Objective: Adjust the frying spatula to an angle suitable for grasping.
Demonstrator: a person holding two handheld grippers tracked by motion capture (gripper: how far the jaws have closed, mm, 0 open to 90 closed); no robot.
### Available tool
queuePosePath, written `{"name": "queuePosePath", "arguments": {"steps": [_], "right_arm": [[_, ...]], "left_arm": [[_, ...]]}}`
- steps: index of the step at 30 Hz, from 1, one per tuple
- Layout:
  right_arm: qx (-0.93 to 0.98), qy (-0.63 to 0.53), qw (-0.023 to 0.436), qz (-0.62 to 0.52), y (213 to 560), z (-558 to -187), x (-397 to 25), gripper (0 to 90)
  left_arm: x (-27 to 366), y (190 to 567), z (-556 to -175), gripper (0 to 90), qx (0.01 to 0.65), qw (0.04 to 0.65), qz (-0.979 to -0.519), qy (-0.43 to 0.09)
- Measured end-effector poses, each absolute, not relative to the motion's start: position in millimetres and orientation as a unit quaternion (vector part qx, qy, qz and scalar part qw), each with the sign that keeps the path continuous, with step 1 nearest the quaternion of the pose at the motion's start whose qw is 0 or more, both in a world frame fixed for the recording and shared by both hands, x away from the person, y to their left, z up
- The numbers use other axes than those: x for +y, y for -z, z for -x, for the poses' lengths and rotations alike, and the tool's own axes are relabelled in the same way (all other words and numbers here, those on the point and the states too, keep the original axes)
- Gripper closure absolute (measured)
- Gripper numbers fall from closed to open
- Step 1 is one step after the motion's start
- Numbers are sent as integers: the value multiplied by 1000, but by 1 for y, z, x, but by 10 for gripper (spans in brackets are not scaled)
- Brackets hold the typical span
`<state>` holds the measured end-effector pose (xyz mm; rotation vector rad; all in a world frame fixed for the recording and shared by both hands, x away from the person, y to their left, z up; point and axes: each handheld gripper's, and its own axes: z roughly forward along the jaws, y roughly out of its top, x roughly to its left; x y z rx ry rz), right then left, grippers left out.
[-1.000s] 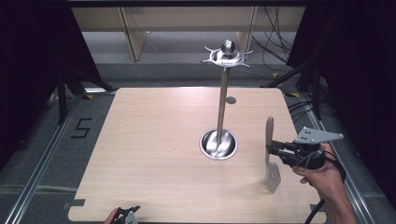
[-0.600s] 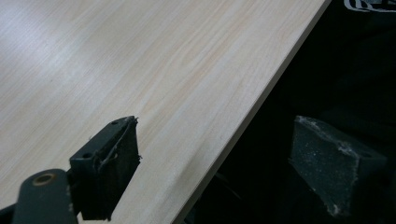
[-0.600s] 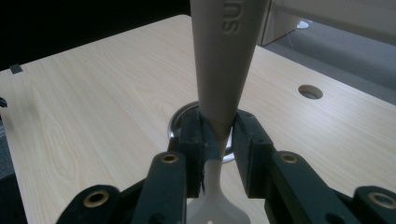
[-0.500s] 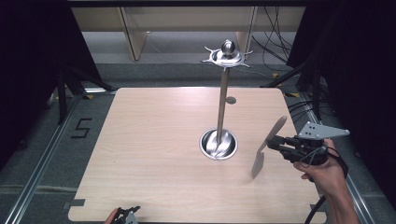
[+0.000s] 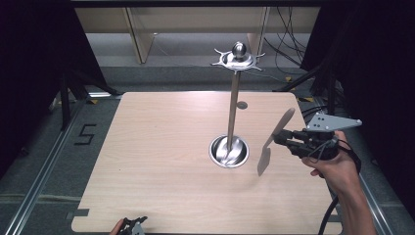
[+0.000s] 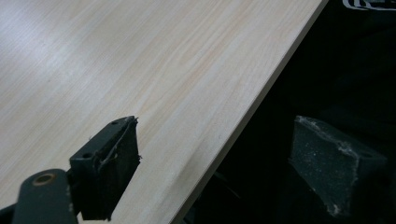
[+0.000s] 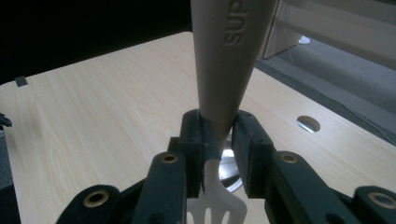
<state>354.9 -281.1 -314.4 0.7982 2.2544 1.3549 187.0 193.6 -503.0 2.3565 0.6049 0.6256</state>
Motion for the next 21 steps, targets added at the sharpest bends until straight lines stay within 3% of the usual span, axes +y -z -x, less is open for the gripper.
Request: {"name": "queuePosePath", "arguments": {"steps": [21], "right_arm": [[809, -481, 192, -278, 283, -386, -254, 750]], "left_arm": [[193, 504, -186, 150, 238, 312, -892, -224]]}}
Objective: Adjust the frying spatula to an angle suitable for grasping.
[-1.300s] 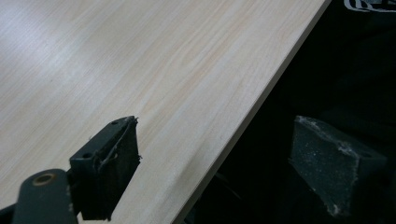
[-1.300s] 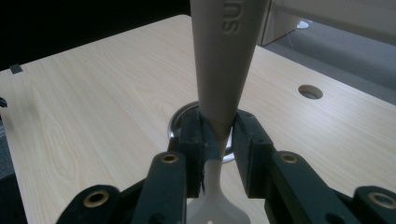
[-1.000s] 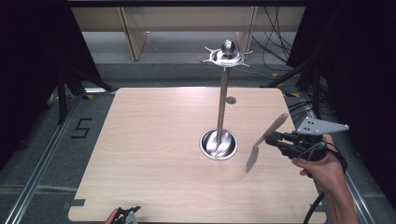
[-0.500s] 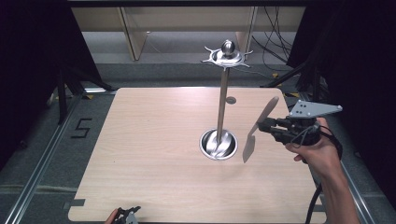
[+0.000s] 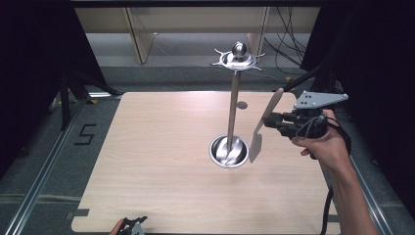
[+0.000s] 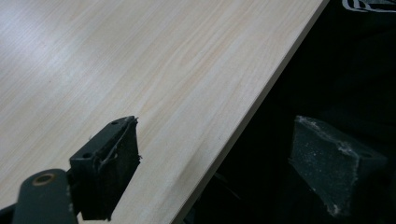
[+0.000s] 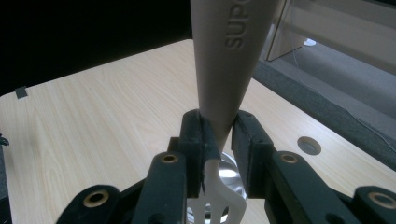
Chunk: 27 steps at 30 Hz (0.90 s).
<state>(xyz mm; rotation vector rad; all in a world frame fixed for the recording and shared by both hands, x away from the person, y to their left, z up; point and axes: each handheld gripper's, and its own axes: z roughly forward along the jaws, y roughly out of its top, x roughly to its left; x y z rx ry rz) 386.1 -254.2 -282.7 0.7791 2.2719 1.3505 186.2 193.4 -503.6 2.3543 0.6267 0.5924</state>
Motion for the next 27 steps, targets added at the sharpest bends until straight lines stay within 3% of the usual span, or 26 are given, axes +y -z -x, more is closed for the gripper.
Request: {"name": "queuePosePath", "arguments": {"steps": [23, 27], "right_arm": [[821, -462, 201, -269, 257, -413, -240, 749], [827, -454, 185, -276, 253, -415, -238, 749]], "left_arm": [[195, 502, -186, 150, 234, 309, -892, -231], [195, 502, -187, 150, 228, 312, -892, -233]]}}
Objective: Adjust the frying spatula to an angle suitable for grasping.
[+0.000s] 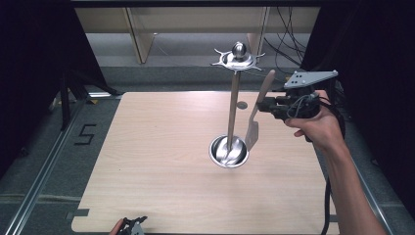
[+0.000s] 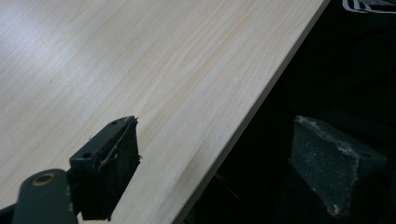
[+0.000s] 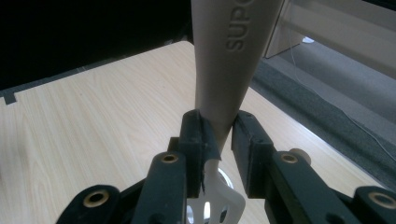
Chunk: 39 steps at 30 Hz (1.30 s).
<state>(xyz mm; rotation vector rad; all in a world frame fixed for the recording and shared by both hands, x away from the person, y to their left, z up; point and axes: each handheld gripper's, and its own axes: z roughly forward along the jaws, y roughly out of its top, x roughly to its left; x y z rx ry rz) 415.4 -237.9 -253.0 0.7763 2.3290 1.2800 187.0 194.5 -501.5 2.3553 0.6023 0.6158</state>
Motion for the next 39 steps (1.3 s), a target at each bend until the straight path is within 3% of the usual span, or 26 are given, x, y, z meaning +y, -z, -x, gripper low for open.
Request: {"name": "queuePosePath", "arguments": {"steps": [39], "right_arm": [[855, -414, 160, -267, 242, -436, -215, 748]], "left_arm": [[194, 501, -185, 150, 235, 309, -891, -235]]}}
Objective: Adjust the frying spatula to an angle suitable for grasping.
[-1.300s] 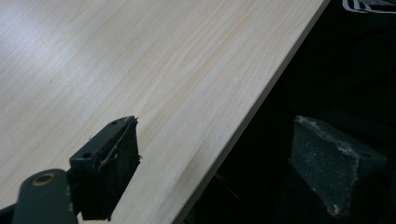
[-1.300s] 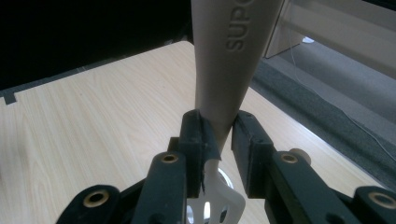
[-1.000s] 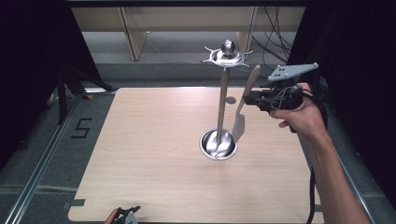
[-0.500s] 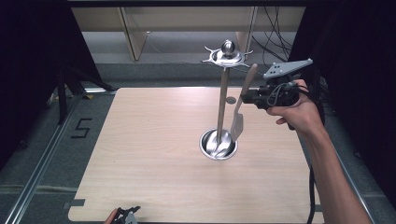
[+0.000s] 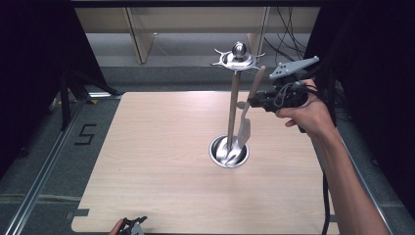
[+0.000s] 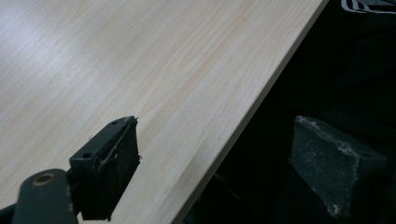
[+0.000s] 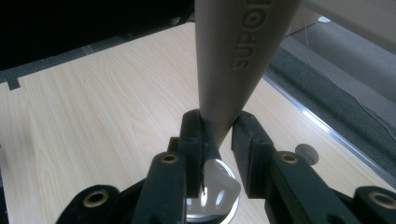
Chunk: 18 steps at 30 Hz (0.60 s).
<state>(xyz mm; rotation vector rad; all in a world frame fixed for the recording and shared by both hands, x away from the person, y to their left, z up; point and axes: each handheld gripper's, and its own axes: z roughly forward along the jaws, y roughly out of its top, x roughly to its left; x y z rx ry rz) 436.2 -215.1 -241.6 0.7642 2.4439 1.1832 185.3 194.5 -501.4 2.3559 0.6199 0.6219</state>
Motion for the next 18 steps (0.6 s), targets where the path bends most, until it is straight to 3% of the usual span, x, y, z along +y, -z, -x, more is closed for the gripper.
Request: {"name": "queuePosePath", "arguments": {"steps": [18], "right_arm": [[842, -443, 153, -268, 247, -433, -219, 709]], "left_arm": [[194, 502, -186, 150, 231, 316, -889, -238]]}}
